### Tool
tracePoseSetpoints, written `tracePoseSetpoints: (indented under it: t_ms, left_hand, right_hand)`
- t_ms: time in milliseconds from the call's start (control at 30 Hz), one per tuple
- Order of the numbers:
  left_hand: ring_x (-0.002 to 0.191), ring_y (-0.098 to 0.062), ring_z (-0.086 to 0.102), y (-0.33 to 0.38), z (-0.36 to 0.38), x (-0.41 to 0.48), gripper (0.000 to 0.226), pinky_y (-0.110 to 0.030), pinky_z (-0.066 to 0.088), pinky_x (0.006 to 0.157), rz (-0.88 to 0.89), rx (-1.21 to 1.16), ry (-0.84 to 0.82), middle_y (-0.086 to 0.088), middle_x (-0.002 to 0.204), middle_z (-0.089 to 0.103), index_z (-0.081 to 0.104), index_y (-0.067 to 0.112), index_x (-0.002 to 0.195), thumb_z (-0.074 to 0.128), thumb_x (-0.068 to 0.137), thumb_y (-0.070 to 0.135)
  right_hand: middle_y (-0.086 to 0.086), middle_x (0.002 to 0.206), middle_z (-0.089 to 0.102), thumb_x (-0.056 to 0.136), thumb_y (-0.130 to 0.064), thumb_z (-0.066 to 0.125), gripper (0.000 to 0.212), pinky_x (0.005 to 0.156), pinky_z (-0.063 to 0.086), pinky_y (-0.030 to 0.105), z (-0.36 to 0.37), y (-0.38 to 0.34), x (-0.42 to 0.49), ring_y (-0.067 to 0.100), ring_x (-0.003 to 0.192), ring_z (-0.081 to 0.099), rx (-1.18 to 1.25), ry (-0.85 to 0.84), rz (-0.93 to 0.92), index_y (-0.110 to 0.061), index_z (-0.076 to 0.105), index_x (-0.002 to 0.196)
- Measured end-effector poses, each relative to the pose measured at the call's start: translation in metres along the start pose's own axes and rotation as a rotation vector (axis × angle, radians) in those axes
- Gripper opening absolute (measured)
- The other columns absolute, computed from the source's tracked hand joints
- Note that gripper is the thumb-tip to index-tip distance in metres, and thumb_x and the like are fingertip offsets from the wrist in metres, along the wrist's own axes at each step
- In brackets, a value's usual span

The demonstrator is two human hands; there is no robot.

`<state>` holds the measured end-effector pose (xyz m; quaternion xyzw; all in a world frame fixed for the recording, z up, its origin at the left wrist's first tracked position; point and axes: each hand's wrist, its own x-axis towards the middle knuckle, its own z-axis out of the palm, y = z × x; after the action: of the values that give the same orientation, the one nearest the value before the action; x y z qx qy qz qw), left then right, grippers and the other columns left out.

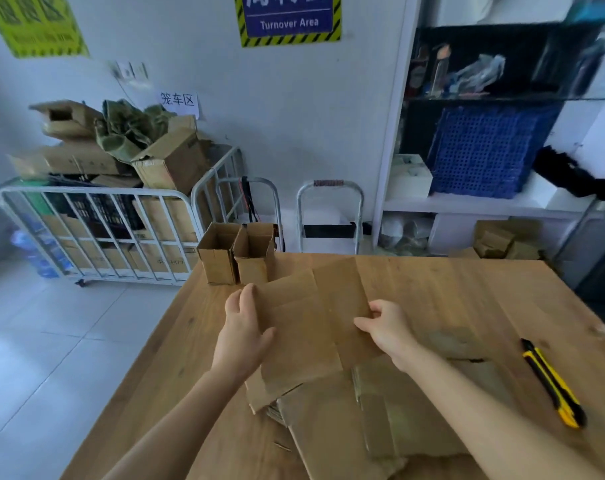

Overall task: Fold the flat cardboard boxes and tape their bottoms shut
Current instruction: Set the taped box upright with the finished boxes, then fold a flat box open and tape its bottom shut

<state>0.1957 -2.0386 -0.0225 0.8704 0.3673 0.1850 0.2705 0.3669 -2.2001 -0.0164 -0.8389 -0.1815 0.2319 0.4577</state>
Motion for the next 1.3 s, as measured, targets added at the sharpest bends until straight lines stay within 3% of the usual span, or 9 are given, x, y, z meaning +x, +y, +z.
tracePoseSetpoints:
  t_ms: [133, 233, 400, 567, 667, 867, 1067, 1200, 1300]
  left_hand:
    - [0.112, -0.022, 0.05, 0.049, 0.01, -0.069, 0.085, -0.031, 0.052, 0.082, -0.025, 0.003, 0.081, -0.007, 0.147, 0.023, 0.01, 0.017, 0.151, 0.064, 0.085, 0.017]
    - [0.107, -0.024, 0.053, 0.082, 0.024, -0.114, 0.084, -0.032, 0.053, 0.079, -0.033, 0.024, 0.125, -0.008, 0.144, 0.026, 0.009, 0.013, 0.151, 0.064, 0.087, 0.016]
    - [0.106, -0.026, 0.053, 0.126, 0.06, -0.178, 0.081, -0.032, 0.049, 0.079, -0.056, -0.024, 0.13, -0.009, 0.14, 0.029, 0.008, 0.013, 0.152, 0.059, 0.088, 0.012]
    - [0.124, -0.025, 0.047, 0.132, 0.078, -0.221, 0.069, -0.033, 0.041, 0.101, -0.046, -0.137, 0.056, -0.013, 0.143, 0.04, 0.018, 0.012, 0.152, 0.053, 0.093, 0.012]
    - [0.123, -0.022, 0.05, 0.124, 0.086, -0.242, 0.062, -0.03, 0.042, 0.1, -0.047, -0.16, -0.01, -0.011, 0.141, 0.047, 0.023, 0.014, 0.151, 0.049, 0.095, 0.01]
    - [0.121, -0.019, 0.052, 0.128, 0.099, -0.265, 0.058, -0.033, 0.047, 0.098, -0.021, -0.196, -0.092, -0.005, 0.14, 0.048, 0.025, 0.015, 0.15, 0.049, 0.097, 0.015]
    - [0.103, -0.009, 0.057, 0.127, 0.089, -0.267, 0.047, -0.031, 0.053, 0.089, 0.066, -0.13, -0.086, 0.007, 0.115, 0.057, 0.042, 0.017, 0.137, 0.058, 0.094, 0.023]
    - [0.096, -0.009, 0.06, 0.126, 0.088, -0.277, 0.04, -0.031, 0.055, 0.082, 0.106, -0.062, -0.142, 0.009, 0.106, 0.06, 0.046, 0.019, 0.132, 0.057, 0.094, 0.029]
    - [0.09, -0.01, 0.062, 0.121, 0.083, -0.282, 0.036, -0.034, 0.055, 0.079, 0.143, -0.025, -0.152, 0.006, 0.102, 0.064, 0.05, 0.02, 0.129, 0.055, 0.095, 0.029]
  right_hand:
    - [0.007, 0.112, 0.069, 0.092, -0.02, 0.066, 0.029, 0.084, 0.052, 0.033, -0.056, 0.03, -0.054, 0.023, 0.099, 0.063, -0.156, 0.022, -0.091, -0.008, 0.067, 0.118]
    - [0.002, 0.104, 0.065, 0.093, -0.02, 0.064, 0.032, 0.082, 0.05, 0.031, -0.094, 0.059, -0.089, 0.022, 0.099, 0.061, -0.165, -0.001, -0.123, -0.013, 0.063, 0.124]
    - [0.0, 0.093, 0.065, 0.087, -0.021, 0.068, 0.02, 0.075, 0.053, 0.034, -0.135, 0.107, -0.133, 0.021, 0.088, 0.063, -0.147, 0.017, -0.106, -0.014, 0.065, 0.105]
    - [-0.004, 0.096, 0.067, 0.083, -0.022, 0.073, 0.024, 0.073, 0.05, 0.031, -0.158, 0.139, -0.171, 0.018, 0.09, 0.063, -0.127, 0.009, -0.119, -0.019, 0.065, 0.106]
    - [-0.005, 0.104, 0.068, 0.084, -0.024, 0.074, 0.032, 0.077, 0.051, 0.029, -0.16, 0.159, -0.19, 0.016, 0.097, 0.063, -0.091, -0.056, -0.108, -0.019, 0.064, 0.114]
    - [-0.001, 0.136, 0.054, 0.077, -0.031, 0.081, 0.085, 0.102, 0.047, 0.035, -0.142, 0.185, -0.218, 0.018, 0.124, 0.052, -0.017, -0.165, -0.052, -0.017, 0.034, 0.148]
    - [-0.002, 0.155, 0.031, 0.068, -0.039, 0.086, 0.118, 0.111, 0.039, 0.036, -0.135, 0.19, -0.229, 0.019, 0.14, 0.034, -0.042, -0.249, -0.036, -0.02, 0.009, 0.155]
    - [-0.005, 0.154, 0.031, 0.07, -0.039, 0.085, 0.113, 0.107, 0.034, 0.029, -0.136, 0.194, -0.235, 0.019, 0.142, 0.031, -0.102, -0.2, -0.063, -0.019, 0.012, 0.155]
    - [-0.014, 0.139, 0.036, 0.075, -0.032, 0.083, 0.103, 0.101, 0.033, 0.023, -0.144, 0.192, -0.237, 0.015, 0.138, 0.034, -0.114, -0.175, -0.072, -0.019, 0.017, 0.153]
